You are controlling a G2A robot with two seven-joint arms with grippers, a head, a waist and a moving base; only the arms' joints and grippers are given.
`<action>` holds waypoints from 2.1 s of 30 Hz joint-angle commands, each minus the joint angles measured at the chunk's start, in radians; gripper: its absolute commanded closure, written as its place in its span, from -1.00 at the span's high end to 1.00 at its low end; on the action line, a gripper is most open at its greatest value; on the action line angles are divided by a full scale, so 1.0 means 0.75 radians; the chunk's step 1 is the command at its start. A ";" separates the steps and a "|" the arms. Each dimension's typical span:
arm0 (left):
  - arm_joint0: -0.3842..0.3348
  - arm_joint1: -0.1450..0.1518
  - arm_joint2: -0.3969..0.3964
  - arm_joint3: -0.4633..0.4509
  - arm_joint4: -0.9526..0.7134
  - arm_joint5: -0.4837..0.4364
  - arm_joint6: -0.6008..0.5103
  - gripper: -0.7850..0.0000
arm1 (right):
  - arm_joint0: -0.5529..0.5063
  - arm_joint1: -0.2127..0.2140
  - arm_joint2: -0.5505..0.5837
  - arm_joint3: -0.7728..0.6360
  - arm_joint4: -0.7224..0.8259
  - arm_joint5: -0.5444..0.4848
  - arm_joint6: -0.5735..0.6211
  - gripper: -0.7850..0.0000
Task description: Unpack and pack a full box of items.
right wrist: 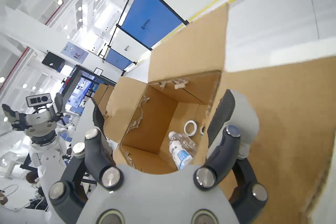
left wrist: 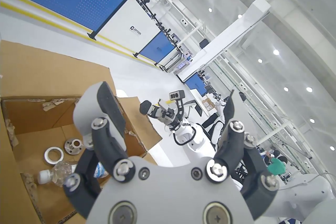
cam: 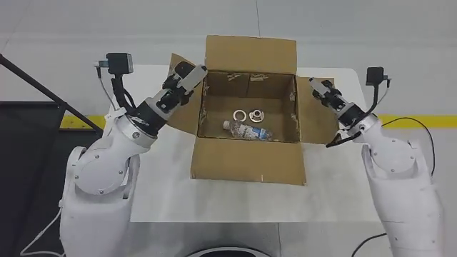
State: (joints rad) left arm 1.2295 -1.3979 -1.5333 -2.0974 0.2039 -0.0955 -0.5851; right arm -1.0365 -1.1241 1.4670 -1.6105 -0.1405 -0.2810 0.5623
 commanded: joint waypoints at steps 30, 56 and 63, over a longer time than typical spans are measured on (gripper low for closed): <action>0.339 0.019 -0.292 -0.061 -0.116 0.045 0.256 1.00 | 0.525 -0.061 -0.611 0.143 -0.516 0.229 0.518 1.00; 0.339 0.019 -0.292 -0.061 -0.116 0.045 0.256 1.00 | 0.946 -0.339 -1.198 0.777 -0.828 0.602 0.761 0.57; 0.339 0.019 -0.292 -0.061 -0.116 0.045 0.256 1.00 | 0.989 -0.396 -1.246 0.913 -0.837 0.597 0.790 0.02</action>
State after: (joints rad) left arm 1.4835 -1.3837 -1.7525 -2.1428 0.1170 -0.0620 -0.3928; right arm -0.2985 -1.4156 0.5364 -0.9390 -0.7685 0.1669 1.1545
